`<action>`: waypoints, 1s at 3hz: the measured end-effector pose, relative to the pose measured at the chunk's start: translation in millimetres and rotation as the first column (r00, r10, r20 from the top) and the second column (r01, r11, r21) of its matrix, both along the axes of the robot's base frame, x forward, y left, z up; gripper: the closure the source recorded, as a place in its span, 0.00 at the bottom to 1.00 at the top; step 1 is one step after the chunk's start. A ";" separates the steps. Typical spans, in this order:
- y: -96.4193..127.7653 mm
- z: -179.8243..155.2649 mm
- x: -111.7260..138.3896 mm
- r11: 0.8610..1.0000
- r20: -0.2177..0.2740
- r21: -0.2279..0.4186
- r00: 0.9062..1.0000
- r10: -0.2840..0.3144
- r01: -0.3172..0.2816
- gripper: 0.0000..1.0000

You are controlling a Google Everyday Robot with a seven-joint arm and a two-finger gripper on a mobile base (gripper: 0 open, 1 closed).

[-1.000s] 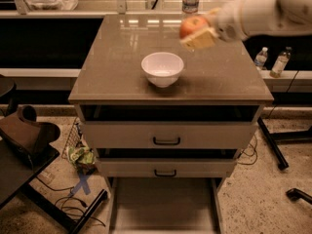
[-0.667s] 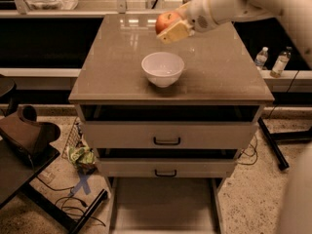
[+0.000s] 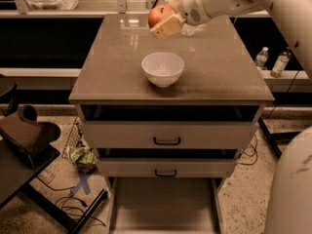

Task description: Pick apple from bottom drawer and place on counter

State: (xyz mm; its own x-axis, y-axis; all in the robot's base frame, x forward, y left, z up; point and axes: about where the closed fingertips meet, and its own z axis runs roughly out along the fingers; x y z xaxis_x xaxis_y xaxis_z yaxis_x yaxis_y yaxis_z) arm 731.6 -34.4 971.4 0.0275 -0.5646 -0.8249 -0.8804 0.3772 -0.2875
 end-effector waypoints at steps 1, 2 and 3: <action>8.2 -4.6 17.4 1.000 -0.005 0.019 1.000 0.005 -0.004 1.00; 38.1 -35.6 61.5 0.998 -0.052 0.041 0.998 0.040 -0.038 1.00; 53.2 -50.1 94.6 0.995 -0.058 0.084 0.997 0.049 -0.044 1.00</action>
Offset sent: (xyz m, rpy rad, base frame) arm 0.1440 0.0545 -0.0181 0.0916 0.0247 0.0588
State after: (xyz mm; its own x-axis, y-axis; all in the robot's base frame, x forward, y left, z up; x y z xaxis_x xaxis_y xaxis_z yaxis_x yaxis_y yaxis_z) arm 826.2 18.8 921.3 0.0018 -0.4934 -0.8698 -0.9122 0.3555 -0.2036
